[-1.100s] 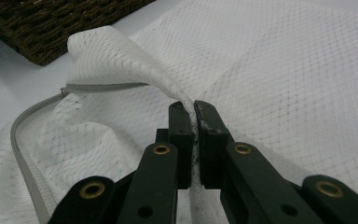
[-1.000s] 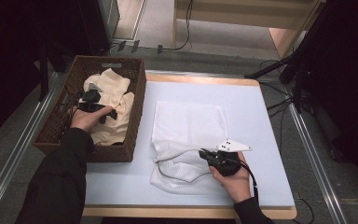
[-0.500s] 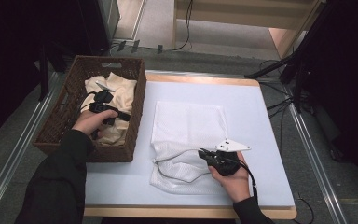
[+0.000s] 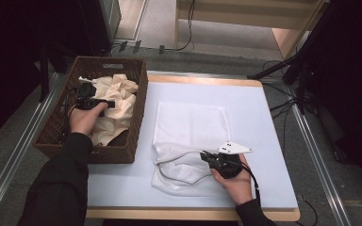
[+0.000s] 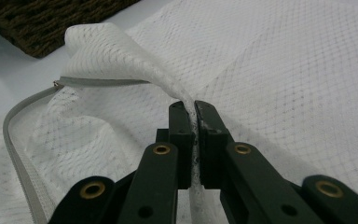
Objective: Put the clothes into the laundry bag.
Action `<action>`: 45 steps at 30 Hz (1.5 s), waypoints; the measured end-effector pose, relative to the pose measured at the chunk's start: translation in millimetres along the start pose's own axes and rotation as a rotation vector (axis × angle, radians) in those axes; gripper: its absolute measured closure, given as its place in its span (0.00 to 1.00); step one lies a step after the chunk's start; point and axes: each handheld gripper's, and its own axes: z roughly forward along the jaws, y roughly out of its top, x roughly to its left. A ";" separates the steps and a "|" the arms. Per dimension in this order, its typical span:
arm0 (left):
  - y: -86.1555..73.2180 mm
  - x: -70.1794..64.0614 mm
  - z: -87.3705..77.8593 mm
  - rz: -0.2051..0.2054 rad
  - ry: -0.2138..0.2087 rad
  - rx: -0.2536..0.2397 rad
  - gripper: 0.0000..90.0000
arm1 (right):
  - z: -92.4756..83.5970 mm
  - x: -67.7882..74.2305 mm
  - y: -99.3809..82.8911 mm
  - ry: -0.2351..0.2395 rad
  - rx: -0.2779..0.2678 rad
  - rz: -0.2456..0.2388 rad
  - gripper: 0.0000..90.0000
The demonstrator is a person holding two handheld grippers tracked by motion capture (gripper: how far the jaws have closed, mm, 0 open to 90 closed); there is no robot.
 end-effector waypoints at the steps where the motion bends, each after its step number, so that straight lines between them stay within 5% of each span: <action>1: -0.5 3.4 7.1 -0.020 0.025 0.085 0.30 | 0.2 -0.1 -0.3 0.001 0.001 0.000 0.96; 4: 0.6 6.3 9.7 -0.071 0.045 0.094 0.07 | 0.1 0.2 -0.3 0.001 0.001 -0.002 0.96; 6: 2.3 6.6 11.6 -0.068 0.041 0.093 0.03 | 0.3 0.2 -0.3 0.001 -0.001 -0.005 0.96; 9: 0.7 -2.3 26.3 0.003 -0.001 0.209 0.00 | 0.0 0.4 -0.1 0.003 -0.001 -0.007 0.96; 13: -3.4 -17.0 38.9 0.075 -0.052 0.305 0.00 | 0.7 0.2 -0.2 0.005 0.000 -0.005 0.96; 18: -5.2 -21.9 43.4 0.142 0.007 0.311 0.00 | 3.0 2.7 -0.9 0.006 0.009 -0.011 0.96; 21: -8.5 -28.2 43.6 0.247 0.101 0.273 0.14 | 3.0 3.8 -1.0 0.006 0.010 -0.011 0.96; 22: -9.4 -30.6 42.3 0.292 0.118 0.256 0.34 | 2.4 3.7 -0.9 0.007 0.009 -0.009 0.96; 23: -9.7 -32.6 40.7 0.319 0.113 0.243 0.34 | 2.4 3.7 -0.9 0.007 0.009 -0.009 0.96; 24: -9.4 -34.0 39.6 0.316 0.092 0.239 0.42 | 2.1 3.5 -0.8 0.008 0.008 -0.009 0.96; 25: -9.4 -35.2 39.0 0.309 0.072 0.238 0.61 | 2.1 3.0 -0.6 0.007 0.007 -0.009 0.96; 26: -9.2 -36.8 36.1 0.312 0.009 0.246 0.69 | 2.3 3.0 -0.6 0.008 0.006 -0.010 0.96; 27: -9.2 -36.8 36.1 0.312 0.009 0.246 0.72 | 2.5 3.1 -0.5 0.008 0.007 -0.010 0.96; 28: -9.7 -37.6 35.1 0.315 -0.037 0.251 0.72 | 2.5 3.1 -0.5 0.008 0.007 -0.010 0.96; 29: -10.2 -38.9 33.4 0.315 -0.097 0.258 0.76 | 2.6 3.1 -0.5 0.008 0.009 -0.011 0.96; 30: -12.6 -43.9 30.4 0.326 -0.273 0.276 0.77 | 2.7 2.9 -0.5 0.008 0.007 -0.009 0.96; 31: -12.6 -43.9 30.4 0.326 -0.273 0.276 0.77 | 2.7 2.5 -0.5 0.009 0.007 -0.011 0.96; 32: -15.5 -50.8 30.2 0.354 -0.324 0.285 0.77 | 2.9 2.4 -0.6 0.008 0.009 -0.011 0.96; 35: -13.0 -48.0 30.2 0.321 -0.288 0.264 0.71 | 3.3 2.1 -0.9 0.007 0.011 -0.010 0.96; 39: -6.5 -41.2 24.6 0.244 -0.215 0.178 0.34 | 2.7 2.1 -0.8 0.009 0.007 -0.012 0.96; 41: -6.3 -41.9 26.9 0.249 -0.168 0.190 0.18 | 2.1 1.9 -0.7 0.008 0.008 -0.010 0.96; 43: -10.9 -46.2 38.4 0.302 -0.101 0.257 0.15 | 2.5 1.3 -1.1 0.006 0.010 -0.010 0.96; 45: -14.2 -49.2 42.8 0.329 -0.084 0.270 0.17 | 2.5 1.4 -1.2 0.006 0.010 -0.012 0.96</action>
